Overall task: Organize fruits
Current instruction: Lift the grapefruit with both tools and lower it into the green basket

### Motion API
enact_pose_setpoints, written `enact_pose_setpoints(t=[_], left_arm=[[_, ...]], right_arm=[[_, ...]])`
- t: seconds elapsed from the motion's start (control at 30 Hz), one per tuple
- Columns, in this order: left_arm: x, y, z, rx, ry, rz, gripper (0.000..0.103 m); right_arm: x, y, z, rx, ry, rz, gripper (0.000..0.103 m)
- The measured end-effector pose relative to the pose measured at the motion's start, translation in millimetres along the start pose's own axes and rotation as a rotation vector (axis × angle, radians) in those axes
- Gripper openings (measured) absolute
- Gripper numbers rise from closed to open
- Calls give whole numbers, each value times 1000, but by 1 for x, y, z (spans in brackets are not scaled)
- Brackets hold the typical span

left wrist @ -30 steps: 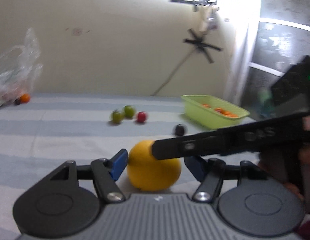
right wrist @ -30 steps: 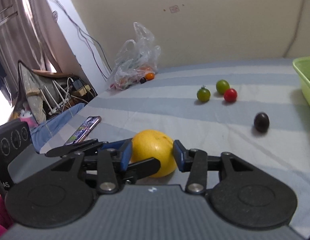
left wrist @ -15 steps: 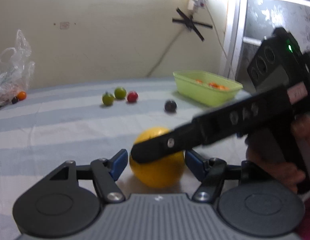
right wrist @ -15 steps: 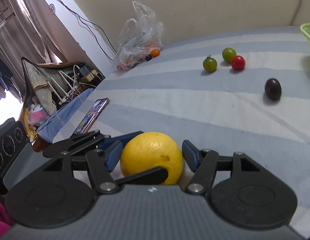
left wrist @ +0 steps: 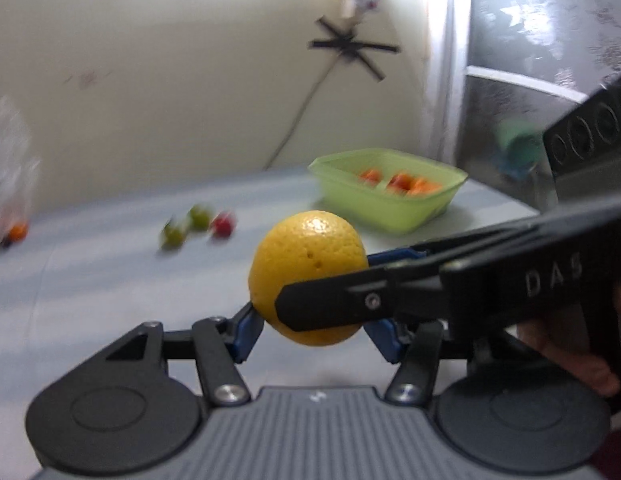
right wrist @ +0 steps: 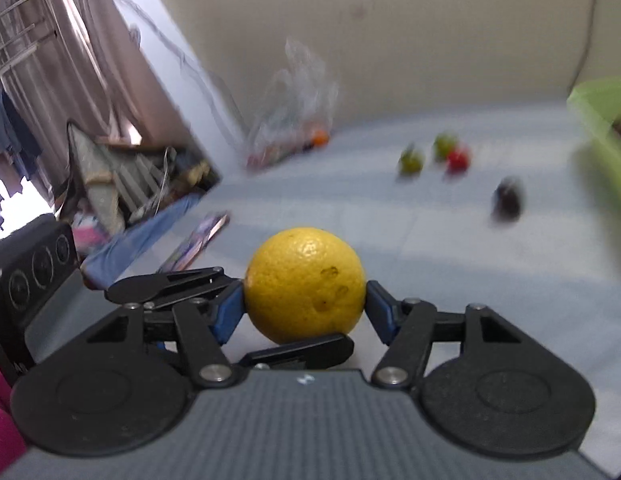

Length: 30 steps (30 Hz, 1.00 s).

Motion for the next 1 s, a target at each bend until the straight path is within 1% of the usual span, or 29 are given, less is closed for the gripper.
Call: enact_pose_setpoints(t=[0.17,0.27,0.37,0.47,0.57,0.6,0.63,0.67,0.73,0.77,0.87,0.93,1.0], left_arm=[[52,50,47,-105,49,126,56],[75,76,85,-155,47,162,56],[87,95,125,-155,27,196,59],[91,108,158,-132,-7,211,59],[90,116,179,-115,-40,205,60],[90,116,183,-106,-44,204,63],[89,116,186,-93,-42,207,70],[89,117,188,-74,-35,216,71],[88,120,190,-60,-21,232,78],[87,121,188,-56,-14,236,79],[89,120,181,-39,7,227,79],[90,118,169,-10,35,227,79],[86,112,147,-2,82,221,79]], right_arm=[[28,40,-44,-163,167,-5,67],[42,71,-68,-256,242,15,67],[48,108,-81,-342,278,52,67],[48,146,-85,-396,286,94,67],[46,179,-82,-433,277,145,67],[45,184,-80,-446,273,152,67],[44,189,-78,-462,269,153,67],[43,193,-77,-476,266,150,68],[40,201,-76,-496,273,173,69],[39,201,-78,-509,281,164,70],[40,201,-93,-553,342,127,75],[41,199,-102,-591,390,109,75],[42,195,-111,-630,435,87,75]])
Point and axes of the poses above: each gripper's, at about its wrist camera, not at the fingertips, and z roughly the way its jaws point, y to its right, x to its top, the point moved 7 cm from there along z, roughly the way its jaws point, and after that the axes turned 10 degrees about -z, right-handed, at the moved point
